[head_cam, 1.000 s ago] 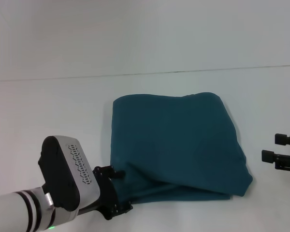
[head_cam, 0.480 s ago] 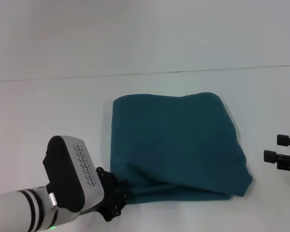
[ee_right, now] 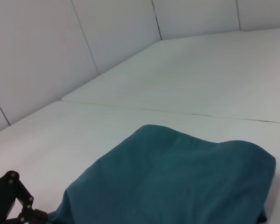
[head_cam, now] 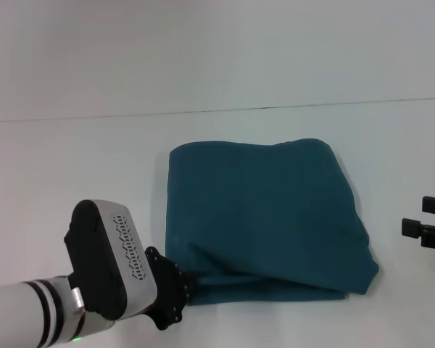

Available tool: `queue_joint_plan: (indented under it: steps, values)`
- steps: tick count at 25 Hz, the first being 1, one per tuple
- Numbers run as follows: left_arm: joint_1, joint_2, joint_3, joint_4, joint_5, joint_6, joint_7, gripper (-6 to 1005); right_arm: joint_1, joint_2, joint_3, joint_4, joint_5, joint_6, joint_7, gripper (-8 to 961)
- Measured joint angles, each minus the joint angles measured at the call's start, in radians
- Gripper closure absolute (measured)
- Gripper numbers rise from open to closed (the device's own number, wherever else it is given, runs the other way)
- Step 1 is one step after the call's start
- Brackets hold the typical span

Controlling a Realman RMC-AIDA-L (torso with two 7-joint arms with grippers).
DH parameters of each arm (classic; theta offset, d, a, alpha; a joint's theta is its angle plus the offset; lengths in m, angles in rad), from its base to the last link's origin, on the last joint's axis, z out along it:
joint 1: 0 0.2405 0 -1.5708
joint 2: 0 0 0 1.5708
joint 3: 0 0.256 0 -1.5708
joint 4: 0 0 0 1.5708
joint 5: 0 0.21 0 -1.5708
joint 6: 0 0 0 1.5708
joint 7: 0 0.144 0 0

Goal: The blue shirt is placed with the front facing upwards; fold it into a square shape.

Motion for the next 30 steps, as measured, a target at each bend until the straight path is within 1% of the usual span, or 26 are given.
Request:
queue_joint_plan:
  steps: [10, 13, 18, 23, 30]
  values:
    - [0.039, 0.000, -0.060, -0.056, -0.007, 0.050, 0.007, 961, 0.006, -0.005, -0.009, 0.000, -0.004, 0.016, 0.010, 122]
    - [0.042, 0.000, -0.065, -0.061, -0.008, 0.061, 0.008, 960, 0.007, -0.006, -0.020, -0.004, -0.005, 0.016, 0.010, 122]
    - [0.023, 0.000, 0.003, -0.054, 0.000, 0.055, 0.004, 959, 0.015, -0.006, -0.016, -0.008, -0.006, 0.016, 0.010, 123]
    - [0.017, 0.000, 0.019, -0.060, -0.004, 0.044, -0.027, 958, 0.016, -0.007, -0.018, -0.008, -0.006, 0.016, 0.010, 123]
    - [0.006, 0.000, 0.028, -0.040, 0.003, 0.021, -0.029, 711, 0.017, -0.007, -0.017, -0.008, -0.006, 0.016, 0.010, 124]
